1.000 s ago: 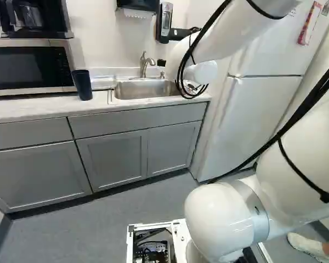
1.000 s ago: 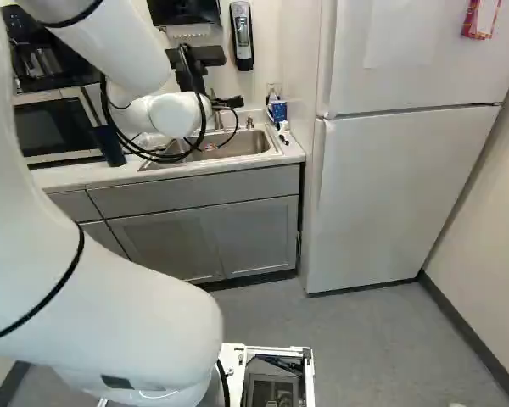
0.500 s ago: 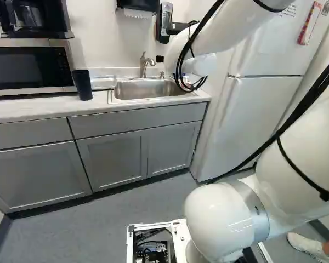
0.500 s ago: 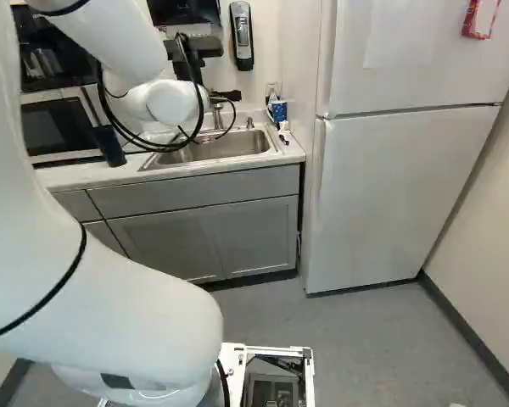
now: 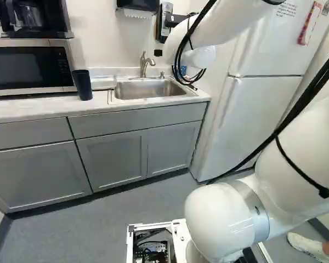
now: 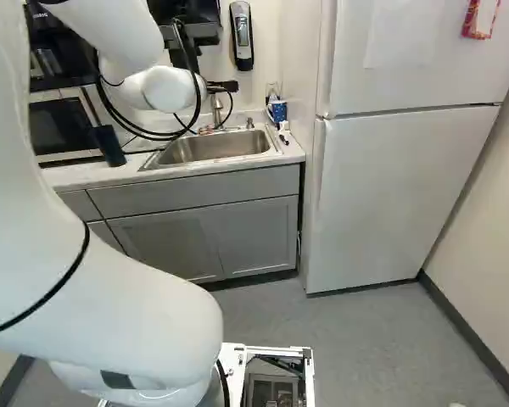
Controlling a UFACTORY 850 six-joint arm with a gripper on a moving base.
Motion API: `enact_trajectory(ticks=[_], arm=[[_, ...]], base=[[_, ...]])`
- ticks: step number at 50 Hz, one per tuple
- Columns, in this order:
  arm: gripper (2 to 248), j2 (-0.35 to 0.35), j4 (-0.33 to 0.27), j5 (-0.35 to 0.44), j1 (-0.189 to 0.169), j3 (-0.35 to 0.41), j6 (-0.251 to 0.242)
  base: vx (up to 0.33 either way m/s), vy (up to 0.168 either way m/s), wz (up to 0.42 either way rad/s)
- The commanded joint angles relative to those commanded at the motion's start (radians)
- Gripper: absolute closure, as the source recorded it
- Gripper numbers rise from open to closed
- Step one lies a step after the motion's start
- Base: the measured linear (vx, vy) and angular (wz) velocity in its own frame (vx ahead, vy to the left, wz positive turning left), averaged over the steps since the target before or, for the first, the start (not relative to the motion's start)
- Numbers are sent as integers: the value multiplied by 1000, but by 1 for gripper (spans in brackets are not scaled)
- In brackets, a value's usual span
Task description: Rinse the cup and place it in the tray
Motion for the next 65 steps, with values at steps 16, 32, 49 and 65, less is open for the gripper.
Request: enact_trajectory(ticks=[16, 32, 49, 65], arm=[[3, -11, 0, -20, 8, -43, 0], [3, -23, 0, -48, 15, -87, 0], [3, -37, 0, -73, 22, -134, 0], [3, -39, 0, -73, 25, -137, 0]], base=[[0, 0, 0], [0, 0, 0], [0, 0, 0], [0, 0, 0]])
